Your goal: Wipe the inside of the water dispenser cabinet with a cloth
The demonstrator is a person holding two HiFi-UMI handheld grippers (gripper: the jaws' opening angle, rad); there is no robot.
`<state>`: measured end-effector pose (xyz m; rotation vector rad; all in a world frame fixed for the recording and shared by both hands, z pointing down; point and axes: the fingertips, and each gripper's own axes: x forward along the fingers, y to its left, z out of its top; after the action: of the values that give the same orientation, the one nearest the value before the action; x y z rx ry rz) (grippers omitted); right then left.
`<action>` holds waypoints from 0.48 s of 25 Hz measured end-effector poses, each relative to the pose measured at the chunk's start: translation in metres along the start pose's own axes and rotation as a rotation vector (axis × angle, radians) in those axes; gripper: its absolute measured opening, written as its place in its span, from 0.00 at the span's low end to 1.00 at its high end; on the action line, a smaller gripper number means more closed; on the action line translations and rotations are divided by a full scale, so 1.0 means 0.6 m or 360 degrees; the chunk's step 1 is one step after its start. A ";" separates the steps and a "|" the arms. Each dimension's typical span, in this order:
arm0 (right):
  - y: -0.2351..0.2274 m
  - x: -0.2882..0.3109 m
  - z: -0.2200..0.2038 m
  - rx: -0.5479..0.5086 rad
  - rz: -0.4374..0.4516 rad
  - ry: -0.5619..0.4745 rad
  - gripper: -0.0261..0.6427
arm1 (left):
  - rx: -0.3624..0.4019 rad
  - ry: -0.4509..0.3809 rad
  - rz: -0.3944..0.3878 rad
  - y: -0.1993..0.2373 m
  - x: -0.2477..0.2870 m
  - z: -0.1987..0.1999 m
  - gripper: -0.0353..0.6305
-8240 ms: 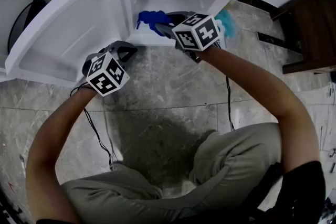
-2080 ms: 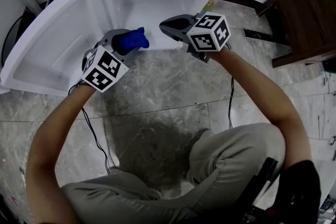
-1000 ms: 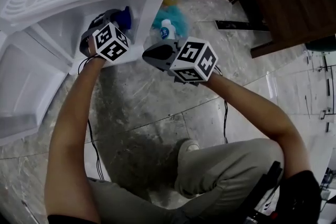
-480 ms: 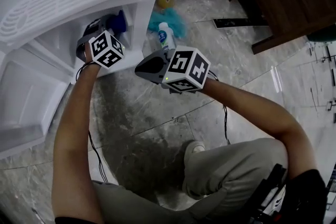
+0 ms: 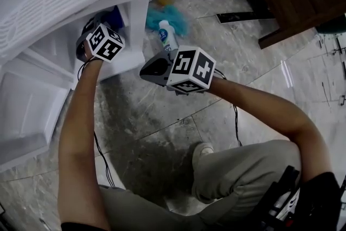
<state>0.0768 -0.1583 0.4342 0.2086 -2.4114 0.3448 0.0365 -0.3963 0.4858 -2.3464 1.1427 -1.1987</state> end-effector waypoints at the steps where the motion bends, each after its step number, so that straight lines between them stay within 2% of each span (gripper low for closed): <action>1: 0.000 0.000 -0.003 -0.0003 -0.0001 0.0008 0.04 | 0.0014 -0.0011 -0.0004 -0.004 -0.004 0.001 0.31; 3: 0.002 0.000 -0.006 -0.0005 0.0007 0.0018 0.04 | 0.0093 -0.0063 -0.0036 -0.019 -0.016 0.004 0.31; 5: 0.006 0.001 -0.007 -0.0004 0.0023 0.0020 0.04 | 0.0242 -0.0130 -0.0070 -0.037 -0.027 0.009 0.31; 7: 0.012 0.003 -0.007 -0.0008 0.0039 0.0019 0.04 | 0.0337 -0.0163 -0.0083 -0.047 -0.031 0.011 0.31; 9: 0.016 0.003 -0.008 -0.0007 0.0052 0.0018 0.04 | 0.0341 -0.0156 -0.0087 -0.045 -0.027 0.010 0.31; 12: 0.022 0.004 -0.011 0.0005 0.0065 0.0016 0.04 | 0.0260 -0.0086 -0.0054 -0.026 -0.011 0.005 0.31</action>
<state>0.0760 -0.1440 0.4381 0.1589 -2.4081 0.3678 0.0446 -0.3812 0.4887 -2.2693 0.9537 -1.1847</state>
